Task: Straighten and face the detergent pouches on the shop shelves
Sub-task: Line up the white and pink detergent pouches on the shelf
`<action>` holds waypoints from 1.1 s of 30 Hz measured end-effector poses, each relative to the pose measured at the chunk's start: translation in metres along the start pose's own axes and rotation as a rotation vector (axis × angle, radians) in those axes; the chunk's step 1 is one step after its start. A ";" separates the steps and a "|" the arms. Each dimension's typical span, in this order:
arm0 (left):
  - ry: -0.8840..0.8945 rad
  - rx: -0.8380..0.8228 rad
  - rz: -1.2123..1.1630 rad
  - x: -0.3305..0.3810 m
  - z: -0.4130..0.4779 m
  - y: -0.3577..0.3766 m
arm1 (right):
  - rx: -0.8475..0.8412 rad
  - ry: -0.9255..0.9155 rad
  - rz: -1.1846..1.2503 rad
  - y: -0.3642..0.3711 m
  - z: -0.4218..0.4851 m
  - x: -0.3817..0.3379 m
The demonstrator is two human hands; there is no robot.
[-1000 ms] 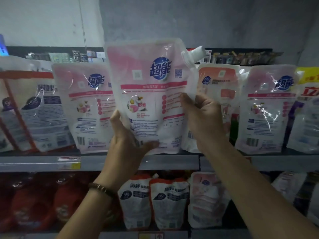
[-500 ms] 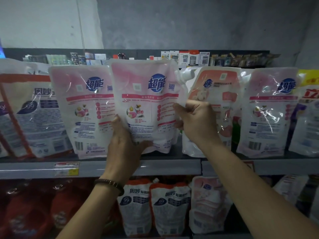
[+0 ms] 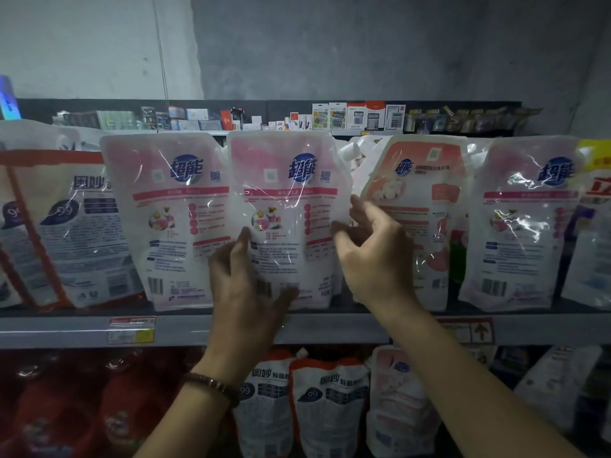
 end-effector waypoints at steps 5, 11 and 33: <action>-0.036 0.077 0.045 0.004 -0.007 0.003 | -0.029 0.039 0.091 -0.004 -0.010 -0.003; 0.089 0.164 -0.008 0.036 -0.018 0.010 | -0.028 0.054 0.146 -0.018 -0.018 0.000; -0.125 -0.278 -0.607 0.121 0.021 0.100 | 0.102 0.128 0.121 -0.133 -0.029 0.026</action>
Point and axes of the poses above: each hand's wrist, its own z-axis towards the middle knuckle, its own y-axis out of the palm, x = y × z, the point moved 8 cm from there along z, towards the middle knuckle, and after that the axes turned 13 degrees about z, right-handed, at the moved point
